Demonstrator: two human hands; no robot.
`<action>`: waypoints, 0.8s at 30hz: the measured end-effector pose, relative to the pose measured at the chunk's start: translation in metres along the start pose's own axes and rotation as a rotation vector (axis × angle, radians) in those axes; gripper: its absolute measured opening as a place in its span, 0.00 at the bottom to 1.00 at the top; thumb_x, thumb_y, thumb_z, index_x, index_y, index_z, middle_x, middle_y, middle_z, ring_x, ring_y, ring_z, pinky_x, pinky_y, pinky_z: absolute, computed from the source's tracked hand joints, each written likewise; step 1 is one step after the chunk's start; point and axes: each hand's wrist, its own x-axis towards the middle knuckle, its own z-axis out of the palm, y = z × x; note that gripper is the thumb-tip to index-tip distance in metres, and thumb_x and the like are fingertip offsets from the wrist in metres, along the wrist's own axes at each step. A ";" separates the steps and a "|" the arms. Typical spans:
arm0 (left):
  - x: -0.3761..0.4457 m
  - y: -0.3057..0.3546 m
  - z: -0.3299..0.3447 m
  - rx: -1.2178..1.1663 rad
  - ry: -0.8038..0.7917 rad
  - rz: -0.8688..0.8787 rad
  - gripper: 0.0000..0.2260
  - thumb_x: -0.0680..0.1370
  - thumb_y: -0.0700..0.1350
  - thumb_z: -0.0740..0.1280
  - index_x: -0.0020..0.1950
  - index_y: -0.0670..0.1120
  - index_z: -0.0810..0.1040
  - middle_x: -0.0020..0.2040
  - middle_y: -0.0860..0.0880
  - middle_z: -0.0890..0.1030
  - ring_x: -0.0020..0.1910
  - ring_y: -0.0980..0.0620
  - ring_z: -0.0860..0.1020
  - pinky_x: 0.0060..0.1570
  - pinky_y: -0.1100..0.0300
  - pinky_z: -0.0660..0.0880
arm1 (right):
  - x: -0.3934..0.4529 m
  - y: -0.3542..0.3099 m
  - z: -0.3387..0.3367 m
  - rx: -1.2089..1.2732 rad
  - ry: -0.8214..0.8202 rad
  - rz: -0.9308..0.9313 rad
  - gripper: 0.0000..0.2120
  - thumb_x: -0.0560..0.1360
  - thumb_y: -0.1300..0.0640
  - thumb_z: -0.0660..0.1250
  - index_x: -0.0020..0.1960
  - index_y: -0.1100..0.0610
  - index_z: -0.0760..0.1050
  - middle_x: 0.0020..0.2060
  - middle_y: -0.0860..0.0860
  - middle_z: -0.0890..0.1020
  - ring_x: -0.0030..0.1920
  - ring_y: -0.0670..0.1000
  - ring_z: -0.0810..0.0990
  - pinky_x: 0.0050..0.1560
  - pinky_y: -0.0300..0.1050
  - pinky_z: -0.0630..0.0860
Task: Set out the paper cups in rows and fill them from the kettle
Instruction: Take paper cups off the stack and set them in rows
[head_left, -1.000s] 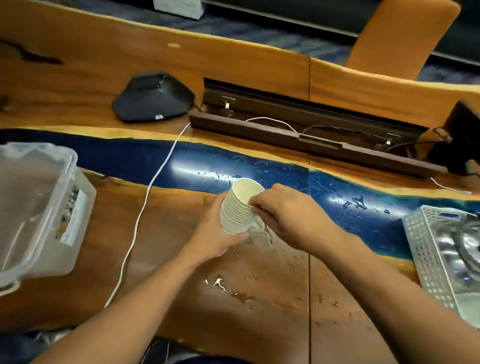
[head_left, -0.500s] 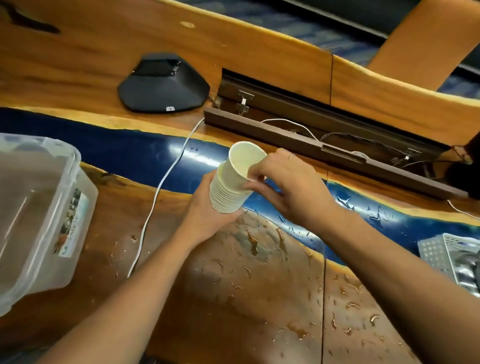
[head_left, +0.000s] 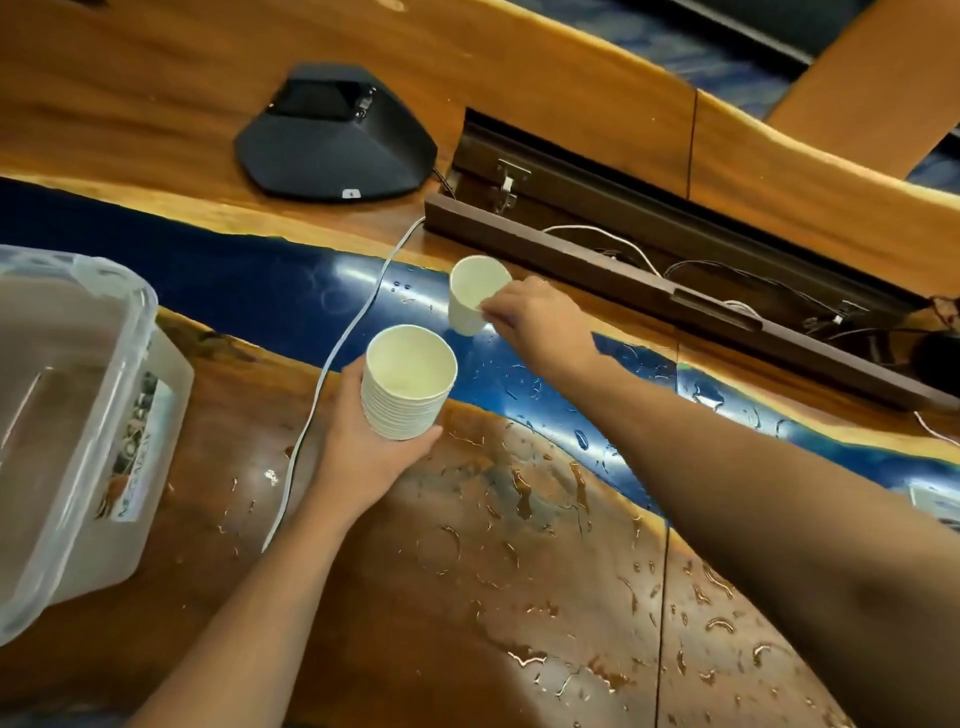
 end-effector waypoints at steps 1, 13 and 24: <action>-0.002 0.000 0.001 -0.002 -0.005 0.003 0.41 0.65 0.43 0.82 0.69 0.55 0.61 0.58 0.61 0.69 0.53 0.77 0.66 0.45 0.87 0.62 | 0.004 -0.003 0.008 -0.025 -0.036 0.018 0.10 0.79 0.58 0.67 0.58 0.54 0.82 0.55 0.53 0.83 0.53 0.56 0.78 0.45 0.49 0.77; -0.006 -0.003 0.011 -0.023 -0.074 -0.020 0.42 0.64 0.49 0.83 0.67 0.65 0.59 0.57 0.72 0.67 0.60 0.71 0.68 0.50 0.75 0.71 | 0.046 -0.014 0.022 0.045 -0.112 0.256 0.24 0.77 0.56 0.70 0.72 0.49 0.72 0.70 0.50 0.73 0.64 0.55 0.76 0.58 0.49 0.77; 0.008 -0.001 0.025 -0.130 -0.138 0.021 0.41 0.64 0.44 0.83 0.68 0.56 0.63 0.61 0.56 0.75 0.59 0.59 0.76 0.53 0.71 0.74 | -0.084 -0.053 -0.048 0.336 -0.012 -0.265 0.14 0.81 0.52 0.64 0.63 0.55 0.78 0.54 0.48 0.82 0.51 0.49 0.76 0.49 0.43 0.75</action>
